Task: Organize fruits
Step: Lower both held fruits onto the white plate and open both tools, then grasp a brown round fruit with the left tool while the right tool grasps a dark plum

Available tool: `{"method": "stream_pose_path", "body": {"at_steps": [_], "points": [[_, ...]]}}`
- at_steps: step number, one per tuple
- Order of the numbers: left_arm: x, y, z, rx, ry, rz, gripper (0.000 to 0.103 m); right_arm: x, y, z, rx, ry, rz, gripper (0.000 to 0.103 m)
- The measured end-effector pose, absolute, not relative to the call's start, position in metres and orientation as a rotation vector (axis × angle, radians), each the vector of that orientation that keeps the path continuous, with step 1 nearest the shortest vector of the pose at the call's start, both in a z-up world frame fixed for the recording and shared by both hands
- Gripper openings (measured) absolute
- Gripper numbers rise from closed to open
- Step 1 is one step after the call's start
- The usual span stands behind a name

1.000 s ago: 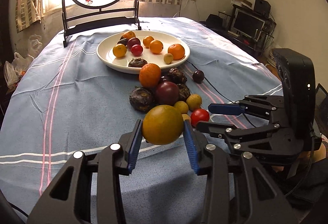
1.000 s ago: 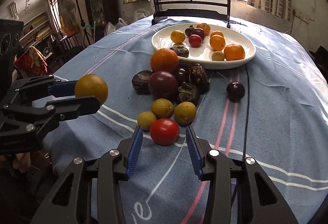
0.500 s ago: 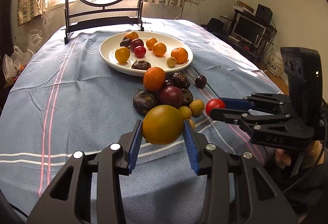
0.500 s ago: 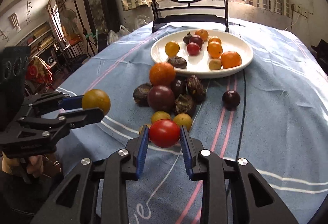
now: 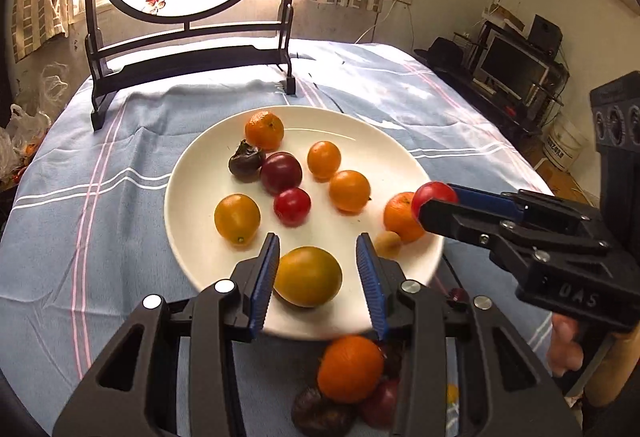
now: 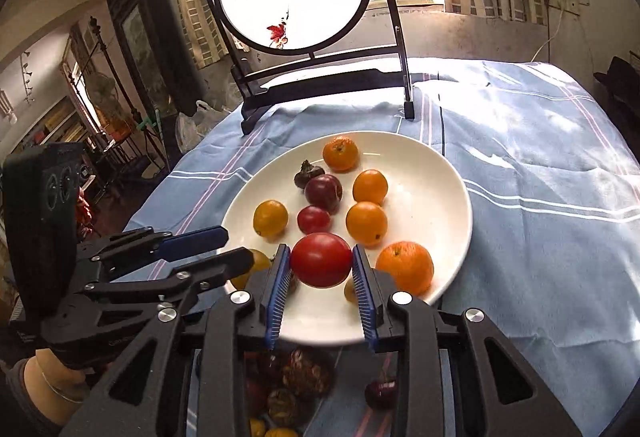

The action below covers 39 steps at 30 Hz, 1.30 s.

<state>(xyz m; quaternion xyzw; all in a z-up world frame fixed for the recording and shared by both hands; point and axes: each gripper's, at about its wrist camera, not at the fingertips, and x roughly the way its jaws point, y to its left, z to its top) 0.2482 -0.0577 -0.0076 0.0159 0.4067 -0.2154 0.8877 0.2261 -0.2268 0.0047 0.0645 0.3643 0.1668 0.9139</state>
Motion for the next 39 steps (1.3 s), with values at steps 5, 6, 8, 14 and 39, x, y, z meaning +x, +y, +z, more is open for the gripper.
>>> {"method": "stream_pose_path", "body": {"at_steps": [5, 6, 8, 14, 39], "points": [[0.247, -0.041, -0.006, -0.022, 0.857, -0.425, 0.046, 0.217, -0.230, 0.008, 0.125, 0.717, 0.322, 0.052], [0.236, -0.038, -0.004, -0.002, 0.839, -0.418, 0.056, 0.208, -0.232, 0.010, 0.116, 0.706, 0.324, 0.053], [0.212, -0.032, -0.003, 0.036, 0.812, -0.414, 0.066, 0.186, -0.238, 0.011, 0.099, 0.694, 0.338, 0.053], [0.153, -0.016, -0.028, 0.169, 0.847, -0.455, 0.068, 0.125, -0.261, -0.006, 0.083, 0.696, 0.323, 0.055], [0.112, -0.017, -0.030, 0.170, 0.823, -0.532, 0.043, 0.135, -0.258, -0.044, -0.026, 0.832, 0.247, 0.052]]}}
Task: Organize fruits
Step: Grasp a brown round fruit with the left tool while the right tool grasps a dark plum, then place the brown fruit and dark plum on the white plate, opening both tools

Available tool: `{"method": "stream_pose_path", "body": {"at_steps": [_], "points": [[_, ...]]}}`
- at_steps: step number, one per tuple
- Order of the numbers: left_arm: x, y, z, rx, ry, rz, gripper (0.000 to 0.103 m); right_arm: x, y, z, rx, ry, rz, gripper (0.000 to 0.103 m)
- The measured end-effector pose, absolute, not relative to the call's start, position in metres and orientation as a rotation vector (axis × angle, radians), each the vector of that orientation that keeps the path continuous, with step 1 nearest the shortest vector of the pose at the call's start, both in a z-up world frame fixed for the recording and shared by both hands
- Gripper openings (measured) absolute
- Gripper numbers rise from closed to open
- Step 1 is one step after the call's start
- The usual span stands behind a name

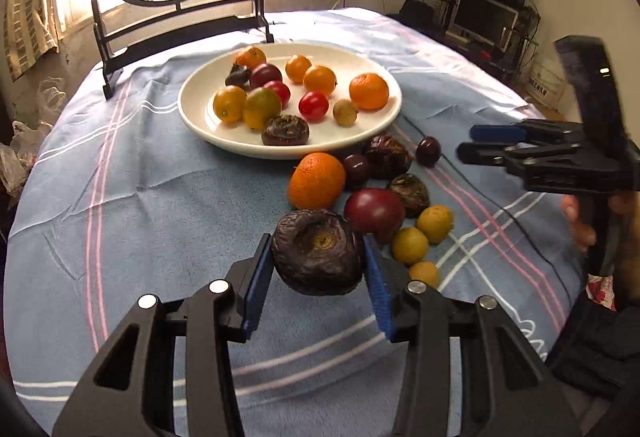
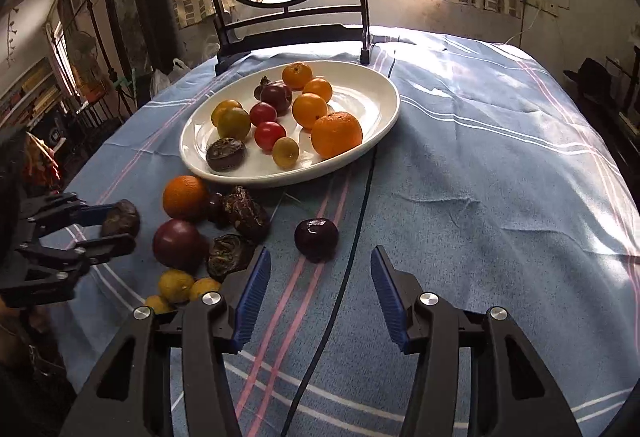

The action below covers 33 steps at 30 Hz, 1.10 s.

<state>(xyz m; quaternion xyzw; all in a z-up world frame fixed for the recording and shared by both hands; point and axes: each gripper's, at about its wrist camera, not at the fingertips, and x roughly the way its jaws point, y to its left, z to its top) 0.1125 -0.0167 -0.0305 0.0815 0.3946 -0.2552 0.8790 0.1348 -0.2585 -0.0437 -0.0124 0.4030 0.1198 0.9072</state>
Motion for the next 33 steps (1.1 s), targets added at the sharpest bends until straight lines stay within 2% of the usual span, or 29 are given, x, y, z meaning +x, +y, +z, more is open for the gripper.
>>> {"method": "stream_pose_path", "body": {"at_steps": [2, 4, 8, 14, 21, 27, 33], "points": [[0.099, -0.009, -0.021, 0.154, 0.800, -0.542, 0.043, 0.145, -0.251, -0.048, -0.066, 0.858, 0.244, 0.052], [0.091, -0.005, -0.017, 0.149, 0.795, -0.546, 0.043, 0.156, -0.244, -0.054, -0.102, 0.883, 0.232, 0.047], [0.088, -0.001, -0.018, 0.142, 0.799, -0.545, 0.043, 0.168, -0.236, -0.064, -0.126, 0.910, 0.227, 0.030], [0.094, 0.006, -0.020, 0.088, 0.802, -0.531, 0.043, 0.152, -0.236, -0.051, -0.099, 0.856, 0.241, 0.030], [0.120, -0.001, -0.005, 0.052, 0.779, -0.549, 0.043, 0.126, -0.252, -0.005, -0.035, 0.721, 0.288, 0.030], [0.198, -0.034, 0.012, 0.029, 0.788, -0.552, 0.044, 0.187, -0.244, 0.024, -0.004, 0.712, 0.287, 0.030], [0.270, -0.052, -0.008, -0.027, 0.854, -0.498, 0.046, 0.254, -0.226, 0.008, 0.003, 0.760, 0.266, 0.030]]}}
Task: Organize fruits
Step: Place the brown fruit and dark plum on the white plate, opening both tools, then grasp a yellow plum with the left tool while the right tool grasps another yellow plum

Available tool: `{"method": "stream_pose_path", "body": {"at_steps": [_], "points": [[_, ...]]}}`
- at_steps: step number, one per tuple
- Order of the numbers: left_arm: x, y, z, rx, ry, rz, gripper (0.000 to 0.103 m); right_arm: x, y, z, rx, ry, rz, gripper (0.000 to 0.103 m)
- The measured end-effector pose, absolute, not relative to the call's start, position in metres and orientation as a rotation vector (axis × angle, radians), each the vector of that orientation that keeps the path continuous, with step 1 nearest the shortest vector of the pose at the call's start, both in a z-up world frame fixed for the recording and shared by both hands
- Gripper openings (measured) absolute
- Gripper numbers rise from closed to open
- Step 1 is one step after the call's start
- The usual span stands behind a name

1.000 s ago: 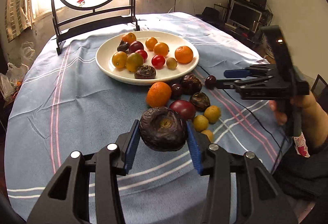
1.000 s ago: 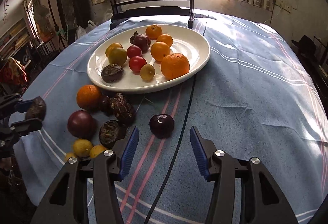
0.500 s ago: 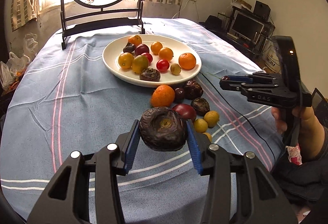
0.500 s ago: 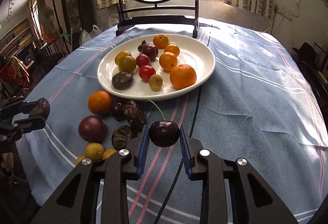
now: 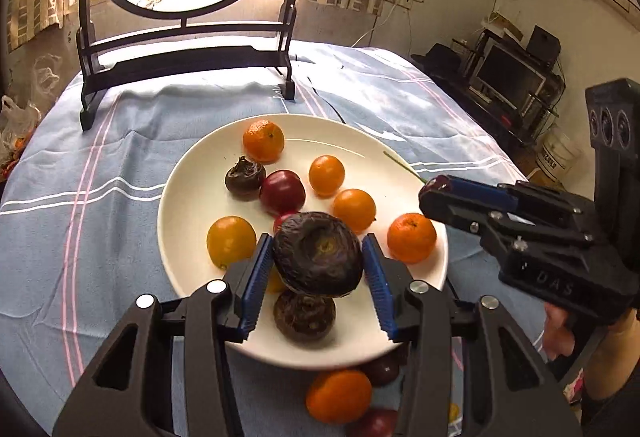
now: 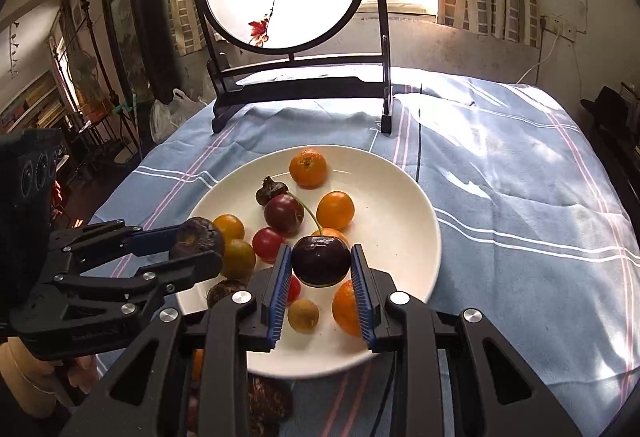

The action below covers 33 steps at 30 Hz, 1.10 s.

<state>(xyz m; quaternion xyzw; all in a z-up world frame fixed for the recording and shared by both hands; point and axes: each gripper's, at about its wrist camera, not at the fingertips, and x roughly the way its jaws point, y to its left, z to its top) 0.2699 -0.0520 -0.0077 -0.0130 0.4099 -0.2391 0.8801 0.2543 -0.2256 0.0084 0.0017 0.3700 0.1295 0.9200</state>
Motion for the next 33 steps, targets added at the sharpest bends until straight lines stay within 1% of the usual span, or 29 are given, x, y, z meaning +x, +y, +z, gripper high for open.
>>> {"method": "stream_pose_path", "body": {"at_steps": [1, 2, 3, 5, 12, 17, 21, 22, 24, 27, 28, 29, 30, 33], "points": [[0.275, -0.050, -0.009, -0.040, 0.863, -0.486, 0.047, 0.258, -0.224, 0.006, -0.013, 0.757, 0.248, 0.031], [0.277, -0.046, -0.009, -0.060, 0.868, -0.476, 0.056, 0.257, -0.224, 0.006, -0.011, 0.750, 0.240, 0.042], [0.275, -0.040, -0.007, -0.088, 0.863, -0.472, 0.066, 0.254, -0.226, 0.006, 0.008, 0.739, 0.239, 0.051], [0.261, -0.029, -0.002, -0.103, 0.831, -0.462, 0.071, 0.240, -0.232, 0.009, 0.022, 0.711, 0.244, 0.052], [0.175, -0.023, -0.004, 0.048, 0.810, -0.495, 0.071, 0.174, -0.251, 0.006, 0.051, 0.689, 0.306, 0.052], [0.106, -0.038, -0.029, 0.158, 0.839, -0.568, 0.071, 0.124, -0.267, -0.010, 0.109, 0.701, 0.336, 0.053], [0.078, -0.054, -0.046, 0.247, 0.817, -0.548, 0.071, 0.098, -0.274, -0.026, 0.146, 0.720, 0.333, 0.053], [0.077, -0.056, -0.048, 0.245, 0.822, -0.547, 0.070, 0.093, -0.274, -0.029, 0.147, 0.722, 0.331, 0.053], [0.080, -0.061, -0.054, 0.227, 0.848, -0.545, 0.062, 0.087, -0.274, -0.036, 0.153, 0.723, 0.330, 0.053], [0.080, -0.071, -0.061, 0.233, 0.871, -0.563, 0.053, 0.083, -0.278, -0.043, 0.176, 0.732, 0.325, 0.053], [0.079, -0.074, -0.062, 0.243, 0.866, -0.559, 0.048, 0.081, -0.278, -0.045, 0.180, 0.734, 0.323, 0.053], [0.079, -0.076, -0.064, 0.241, 0.866, -0.553, 0.038, 0.081, -0.278, -0.046, 0.180, 0.737, 0.321, 0.053], [0.081, -0.075, -0.066, 0.227, 0.877, -0.561, 0.022, 0.082, -0.278, -0.047, 0.177, 0.742, 0.320, 0.053], [0.080, -0.071, -0.067, 0.188, 0.882, -0.573, 0.022, 0.083, -0.273, -0.050, 0.169, 0.760, 0.335, 0.053]]}}
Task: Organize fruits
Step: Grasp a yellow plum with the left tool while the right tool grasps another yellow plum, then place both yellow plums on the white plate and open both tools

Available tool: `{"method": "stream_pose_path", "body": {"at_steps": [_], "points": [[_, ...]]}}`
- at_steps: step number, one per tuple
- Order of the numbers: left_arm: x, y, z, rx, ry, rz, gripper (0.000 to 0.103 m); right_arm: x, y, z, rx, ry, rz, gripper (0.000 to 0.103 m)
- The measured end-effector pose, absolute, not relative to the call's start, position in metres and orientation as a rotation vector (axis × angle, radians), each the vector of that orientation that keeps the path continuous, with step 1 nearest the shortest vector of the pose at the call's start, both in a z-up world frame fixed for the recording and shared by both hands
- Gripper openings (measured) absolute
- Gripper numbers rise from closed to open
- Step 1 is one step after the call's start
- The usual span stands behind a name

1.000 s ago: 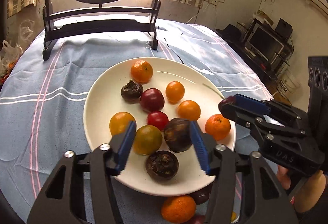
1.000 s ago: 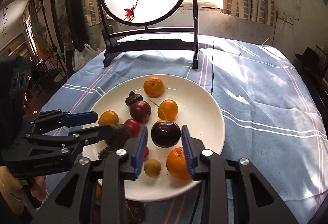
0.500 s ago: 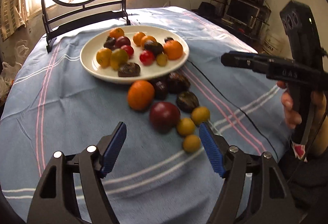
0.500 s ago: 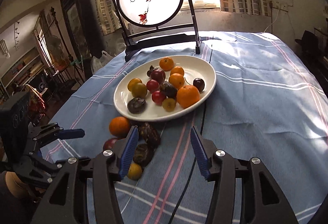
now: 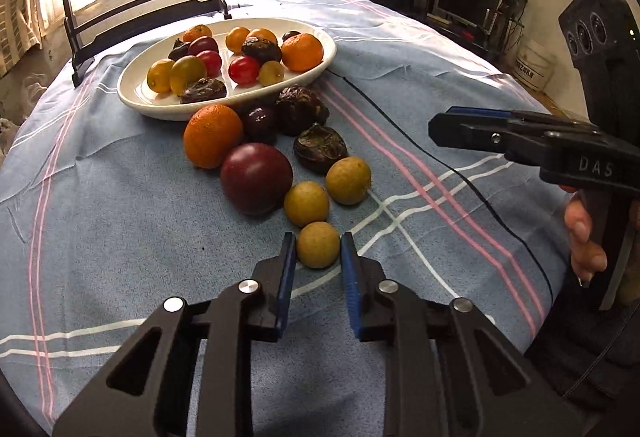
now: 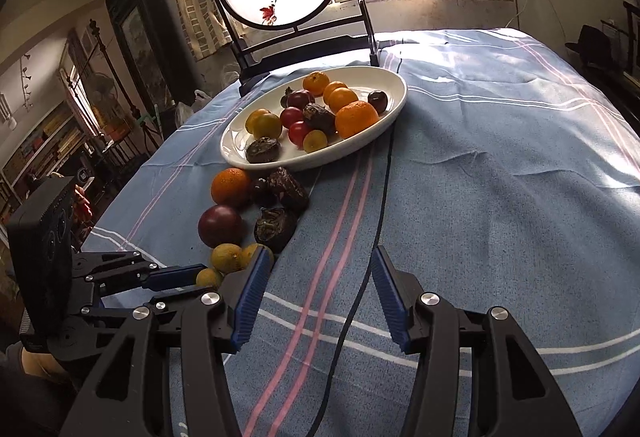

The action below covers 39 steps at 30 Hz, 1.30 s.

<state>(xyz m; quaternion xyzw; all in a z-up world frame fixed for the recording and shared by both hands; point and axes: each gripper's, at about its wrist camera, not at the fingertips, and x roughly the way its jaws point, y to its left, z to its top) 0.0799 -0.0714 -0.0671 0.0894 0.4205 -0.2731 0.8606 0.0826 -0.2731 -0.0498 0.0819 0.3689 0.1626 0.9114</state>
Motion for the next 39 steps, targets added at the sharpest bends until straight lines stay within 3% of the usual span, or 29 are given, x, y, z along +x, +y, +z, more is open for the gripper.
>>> {"method": "stream_pose_path", "body": {"at_steps": [7, 12, 19, 30, 39], "points": [[0.066, -0.045, -0.052, 0.112, 0.846, -0.555, 0.022, 0.084, -0.234, -0.052, 0.038, 0.798, 0.427, 0.052], [0.063, -0.023, -0.042, 0.075, 0.835, -0.527, 0.022, 0.094, -0.203, -0.058, -0.088, 0.826, 0.427, 0.036], [0.065, -0.013, -0.045, 0.040, 0.838, -0.517, 0.022, 0.110, -0.193, -0.068, -0.094, 0.882, 0.405, 0.027], [0.076, -0.009, -0.027, 0.005, 0.795, -0.531, 0.022, 0.089, -0.238, -0.032, 0.088, 0.766, 0.427, 0.026], [0.173, -0.037, -0.002, 0.005, 0.790, -0.529, 0.022, 0.170, -0.255, 0.014, 0.155, 0.722, 0.390, 0.026]]}}
